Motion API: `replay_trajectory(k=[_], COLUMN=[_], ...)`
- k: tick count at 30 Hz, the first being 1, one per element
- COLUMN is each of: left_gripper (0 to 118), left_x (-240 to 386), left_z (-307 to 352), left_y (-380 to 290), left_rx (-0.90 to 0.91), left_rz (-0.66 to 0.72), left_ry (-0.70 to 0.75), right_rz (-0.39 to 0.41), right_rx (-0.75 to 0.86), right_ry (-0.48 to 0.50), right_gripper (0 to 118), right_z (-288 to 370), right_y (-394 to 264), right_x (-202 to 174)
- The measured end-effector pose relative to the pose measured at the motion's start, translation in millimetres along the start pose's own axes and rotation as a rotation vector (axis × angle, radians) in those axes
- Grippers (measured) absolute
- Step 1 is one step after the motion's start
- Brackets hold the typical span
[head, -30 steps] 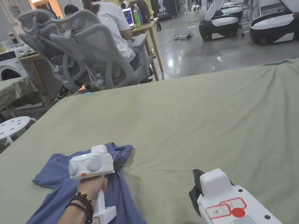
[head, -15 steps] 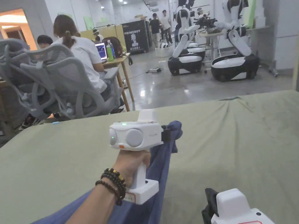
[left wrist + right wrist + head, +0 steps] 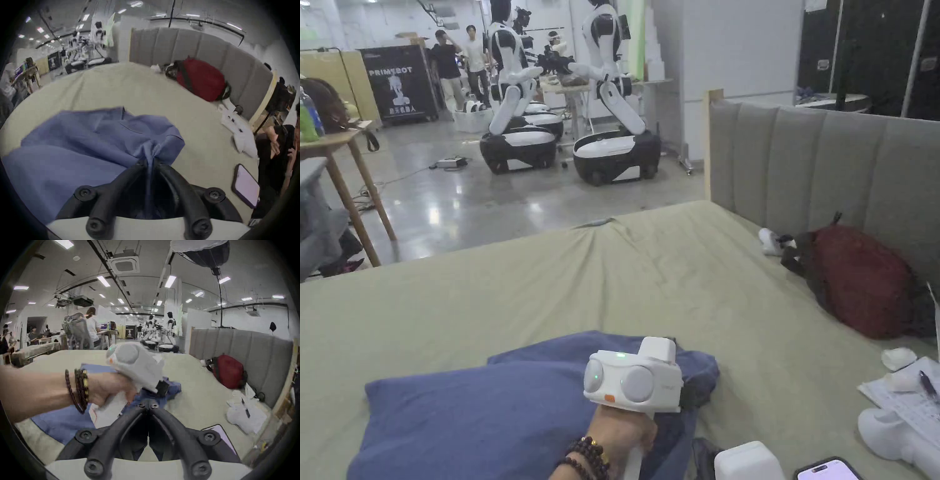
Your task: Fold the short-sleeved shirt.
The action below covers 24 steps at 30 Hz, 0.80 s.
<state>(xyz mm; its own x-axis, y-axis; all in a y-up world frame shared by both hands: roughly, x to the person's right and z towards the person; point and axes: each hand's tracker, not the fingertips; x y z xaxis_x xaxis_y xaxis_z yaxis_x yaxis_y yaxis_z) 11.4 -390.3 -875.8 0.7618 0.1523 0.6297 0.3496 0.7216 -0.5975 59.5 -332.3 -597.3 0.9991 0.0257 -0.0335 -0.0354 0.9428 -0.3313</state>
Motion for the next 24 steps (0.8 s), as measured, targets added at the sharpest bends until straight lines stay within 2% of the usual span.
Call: replay_trajectory(k=[2, 3, 4, 5, 6, 7, 8, 9, 12, 16, 18, 20, 23, 24], left_gripper=[6, 14, 33, 69, 117, 114, 105, 103, 110, 110, 104, 83, 9, 0], left_x=[-6.1, -4.0, -7.2, -11.3, -19.0, -21.0, -28.8, -36.3, -45.7, -55.8, -55.2, -52.0, -44.7, -41.4], left_z=[7.8, 20.9, 32.0, 47.4, 70.4, 101.3, 128.7, 159.1, 249.9, 334.9, 367.0, 385.8, 402.6, 404.6], left_y=[5.6, 6.4, 11.3, 16.2, 18.9, 16.7, 16.7, 11.5, -32.2, -118.4, -171.4, -213.4, -261.1, -271.8], left_rx=[0.024, 0.040, 0.065, 0.120, 0.197, 0.322, 0.388, 0.417, 0.512, 0.568, 0.599, 0.584, 0.553, 0.551], left_rz=[0.019, 0.034, 0.031, 0.022, 0.021, 0.046, 0.072, 0.079, 0.100, 0.147, 0.172, 0.227, 0.280, 0.292], left_ry=[-0.001, -0.008, -0.005, 0.023, 0.057, 0.067, 0.088, 0.140, 0.278, 0.486, 0.602, 0.716, 0.806, 0.827], right_rz=[0.024, 0.034, 0.037, 0.035, 0.030, 0.024, 0.025, 0.029, 0.052, 0.068, 0.072, 0.069, 0.057, 0.055], right_rx=[0.049, 0.050, 0.046, 0.044, 0.048, 0.054, 0.064, 0.071, 0.086, 0.101, 0.103, 0.105, 0.112, 0.112], right_ry=[0.028, 0.025, 0.025, 0.032, 0.042, 0.049, 0.059, 0.067, 0.082, 0.088, 0.081, 0.076, 0.061, 0.058], right_gripper=[1, 1, 1, 1, 1, 1, 1, 1, 3, 3, 3, 3, 3, 3], right_z=[1.4, 0.8, 0.1, -0.9, -1.1, 0.5, 3.4, 5.8, 13.0, 19.9, 23.0, 25.0, 26.5, 28.1], right_y=[1.0, 2.1, 5.3, 8.2, 10.7, 13.2, 17.8, 21.6, 30.7, 33.9, 32.4, 30.5, 26.3, 26.9], right_x=[-1.2, -3.1, -5.7, -7.5, -9.7, -11.9, -15.8, -19.4, -29.0, -38.5, -44.3, -49.2, -55.2, -57.1])
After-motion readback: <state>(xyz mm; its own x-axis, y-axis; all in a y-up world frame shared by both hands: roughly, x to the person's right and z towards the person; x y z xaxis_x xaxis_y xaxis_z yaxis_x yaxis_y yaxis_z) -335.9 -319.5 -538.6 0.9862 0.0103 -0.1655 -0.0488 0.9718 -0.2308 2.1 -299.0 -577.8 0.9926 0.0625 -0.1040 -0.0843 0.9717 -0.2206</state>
